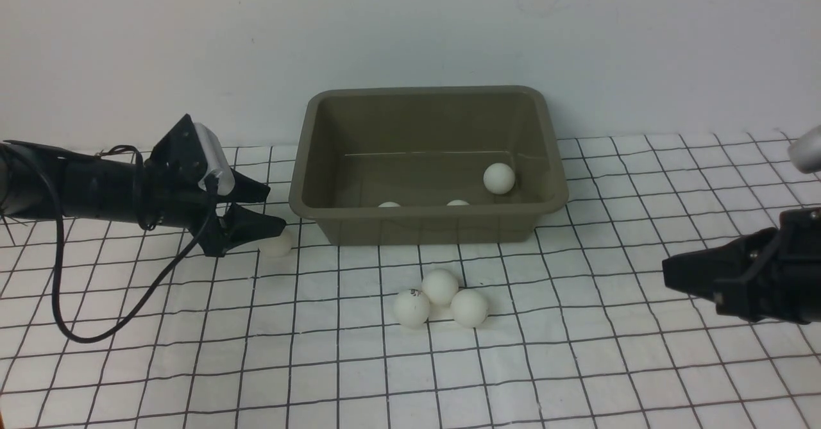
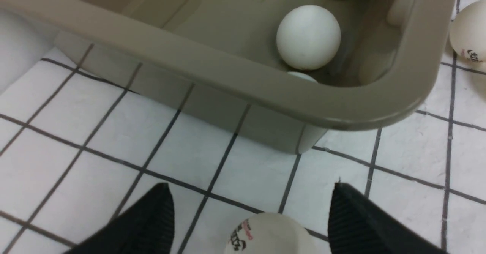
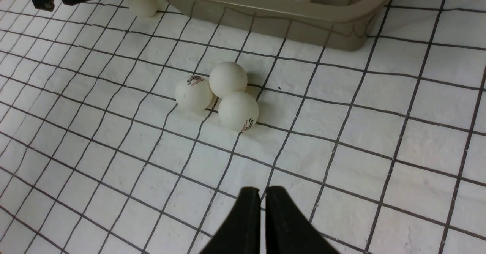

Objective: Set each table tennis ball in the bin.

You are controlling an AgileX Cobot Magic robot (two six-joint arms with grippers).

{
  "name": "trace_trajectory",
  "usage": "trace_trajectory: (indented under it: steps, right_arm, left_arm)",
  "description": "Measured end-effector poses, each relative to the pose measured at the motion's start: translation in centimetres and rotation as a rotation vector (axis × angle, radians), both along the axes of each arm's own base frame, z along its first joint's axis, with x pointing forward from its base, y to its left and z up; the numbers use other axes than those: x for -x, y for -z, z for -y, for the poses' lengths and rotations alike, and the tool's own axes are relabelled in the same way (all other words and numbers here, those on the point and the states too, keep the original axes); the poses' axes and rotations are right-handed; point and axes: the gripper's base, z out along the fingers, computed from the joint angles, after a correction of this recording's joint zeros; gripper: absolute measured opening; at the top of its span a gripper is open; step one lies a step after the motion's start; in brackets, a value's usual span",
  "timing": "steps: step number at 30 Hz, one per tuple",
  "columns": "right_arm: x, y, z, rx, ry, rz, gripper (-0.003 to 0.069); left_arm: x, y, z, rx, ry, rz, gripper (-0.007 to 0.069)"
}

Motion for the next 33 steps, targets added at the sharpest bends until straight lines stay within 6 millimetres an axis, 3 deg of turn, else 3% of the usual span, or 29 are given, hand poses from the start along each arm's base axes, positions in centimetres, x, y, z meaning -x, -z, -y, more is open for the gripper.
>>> trace_trajectory:
  steps: [15, 22, 33]
  right_arm:
    - [0.0, 0.0, 0.0, 0.0, 0.0, 0.0, 0.001]
    - [0.0, 0.0, 0.0, 0.0, 0.0, 0.0, 0.001]
    - [0.0, 0.0, 0.0, 0.0, 0.0, 0.0, 0.001]
  left_arm:
    - [0.0, 0.2, 0.0, 0.026, -0.029, -0.045, 0.0492]
    - [0.0, 2.1, 0.1, 0.049, -0.026, -0.1, 0.0492]
    - [-0.3, 3.5, -0.1, 0.051, -0.071, -0.118, 0.0492]
